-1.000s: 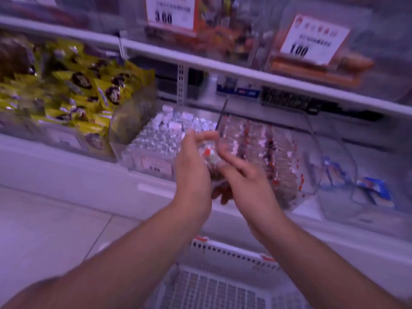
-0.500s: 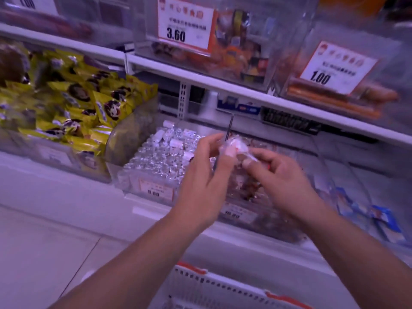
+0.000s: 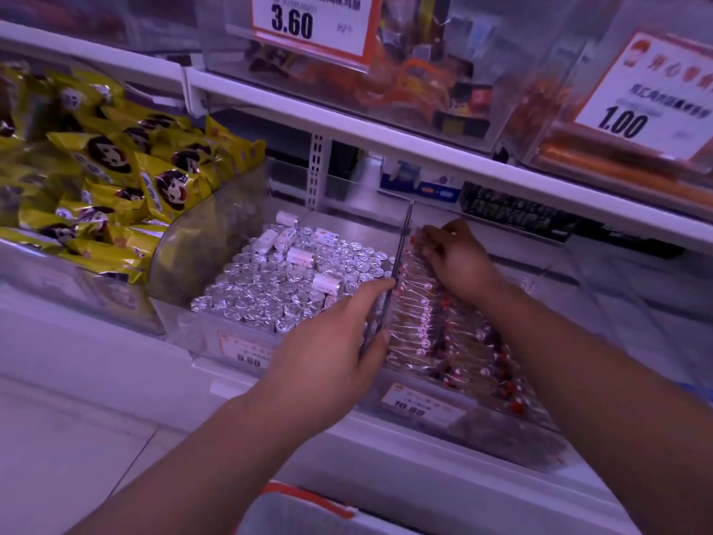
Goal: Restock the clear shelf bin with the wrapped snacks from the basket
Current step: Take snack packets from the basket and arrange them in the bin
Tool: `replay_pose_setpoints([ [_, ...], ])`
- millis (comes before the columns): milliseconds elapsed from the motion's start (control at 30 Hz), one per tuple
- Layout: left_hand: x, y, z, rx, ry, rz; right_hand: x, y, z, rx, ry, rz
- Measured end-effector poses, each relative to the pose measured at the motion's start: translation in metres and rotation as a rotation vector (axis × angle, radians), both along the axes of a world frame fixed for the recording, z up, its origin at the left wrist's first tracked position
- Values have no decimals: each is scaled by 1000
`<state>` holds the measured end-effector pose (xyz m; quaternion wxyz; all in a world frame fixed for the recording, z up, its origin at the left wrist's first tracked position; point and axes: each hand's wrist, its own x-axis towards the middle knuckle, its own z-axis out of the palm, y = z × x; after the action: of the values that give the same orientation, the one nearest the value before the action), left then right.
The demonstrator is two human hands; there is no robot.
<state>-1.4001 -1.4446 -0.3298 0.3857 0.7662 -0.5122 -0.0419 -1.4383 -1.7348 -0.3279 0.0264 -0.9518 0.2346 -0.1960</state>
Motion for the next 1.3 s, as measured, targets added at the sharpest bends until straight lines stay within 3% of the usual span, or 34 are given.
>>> replay_pose_setpoints([
  [133,1,2,-1,-2,3,-10,-7,-2,0,-210,28,-135],
  [233,1,2,-2,-9,-2,-4,-7,-2,6,-149,-84,-121],
  [367,0,1,-2,-16,5,0,3,-6,5,-24,-40,-170],
  [500,0,2,-3,-4,2,0,2,-3,2,-161,49,-169],
  [800,0,9,-2,-21,-45,-7,-11,3,16,-146,-46,-135],
  [867,1,11,-2,-37,-56,1,-12,1,20,-145,21,-128],
  [933,1,13,-3,-39,-63,3,-8,1,21,-93,58,-128],
  [1033,-1,14,-6,-28,-48,-9,4,-1,21,92,-84,-204],
  [1100,0,14,-7,-30,-44,-15,8,-6,18,144,-74,-254],
  [1200,4,12,-8,-25,-51,-13,3,-6,14,33,80,-213],
  [1300,3,13,-8,-21,-57,-14,-5,-6,10,-99,56,-180],
])
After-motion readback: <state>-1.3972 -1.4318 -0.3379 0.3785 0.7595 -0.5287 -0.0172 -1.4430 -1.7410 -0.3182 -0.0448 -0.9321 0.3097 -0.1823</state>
